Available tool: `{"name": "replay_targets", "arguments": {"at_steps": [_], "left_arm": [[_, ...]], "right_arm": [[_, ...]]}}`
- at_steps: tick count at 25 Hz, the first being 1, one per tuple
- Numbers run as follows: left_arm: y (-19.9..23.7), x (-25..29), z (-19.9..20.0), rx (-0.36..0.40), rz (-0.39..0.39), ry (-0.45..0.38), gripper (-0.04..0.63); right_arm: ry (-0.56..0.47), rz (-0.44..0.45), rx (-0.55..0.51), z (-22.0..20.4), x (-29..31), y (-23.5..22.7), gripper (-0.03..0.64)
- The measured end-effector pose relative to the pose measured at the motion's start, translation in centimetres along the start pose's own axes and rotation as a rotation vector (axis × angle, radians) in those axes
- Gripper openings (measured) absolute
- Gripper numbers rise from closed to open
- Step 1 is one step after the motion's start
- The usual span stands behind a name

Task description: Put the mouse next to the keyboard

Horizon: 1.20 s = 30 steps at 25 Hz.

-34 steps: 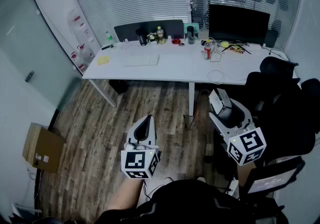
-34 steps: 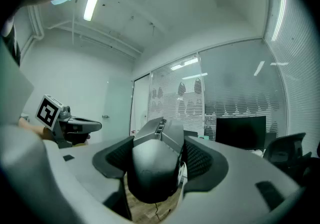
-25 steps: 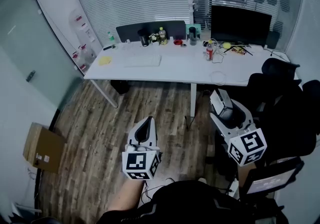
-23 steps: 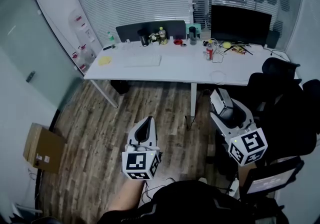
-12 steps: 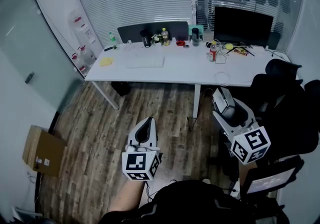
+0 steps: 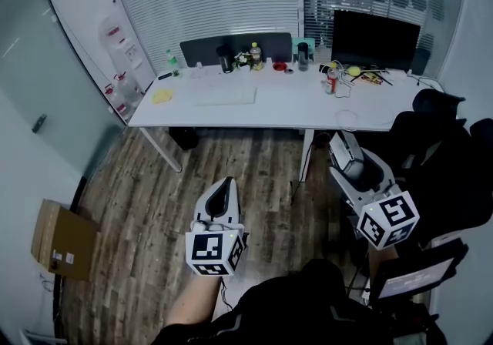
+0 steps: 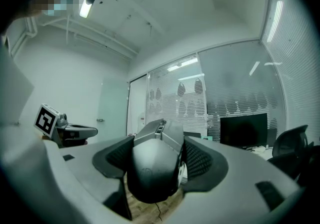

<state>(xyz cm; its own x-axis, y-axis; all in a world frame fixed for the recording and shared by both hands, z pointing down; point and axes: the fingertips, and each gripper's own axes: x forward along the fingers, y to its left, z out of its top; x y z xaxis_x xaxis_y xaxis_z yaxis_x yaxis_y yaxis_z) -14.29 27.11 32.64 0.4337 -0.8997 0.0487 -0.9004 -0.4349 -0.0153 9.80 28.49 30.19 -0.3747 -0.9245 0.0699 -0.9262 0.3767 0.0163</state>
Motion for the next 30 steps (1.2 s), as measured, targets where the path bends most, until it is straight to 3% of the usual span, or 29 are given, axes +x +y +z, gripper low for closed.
{"name": "replay_targets", "arguments": {"at_steps": [12, 19, 30], "left_arm": [[4.5, 4.1, -0.5, -0.002, 0.069, 0.014, 0.029], [7.0, 10.8, 0.0, 0.003, 0.118, 0.019, 0.029], [8.3, 21.4, 1.2, 0.007, 0.134, 0.046, 0.029]], "right_arm": [[-0.032, 0.057, -0.006, 1.2, 7.6, -1.4, 0.301], [-0.055, 0.099, -0.005, 2.0, 14.6, -4.9, 0.301], [-0.050, 0.127, 0.013, 2.3, 23.3, -12.0, 0.301]]}}
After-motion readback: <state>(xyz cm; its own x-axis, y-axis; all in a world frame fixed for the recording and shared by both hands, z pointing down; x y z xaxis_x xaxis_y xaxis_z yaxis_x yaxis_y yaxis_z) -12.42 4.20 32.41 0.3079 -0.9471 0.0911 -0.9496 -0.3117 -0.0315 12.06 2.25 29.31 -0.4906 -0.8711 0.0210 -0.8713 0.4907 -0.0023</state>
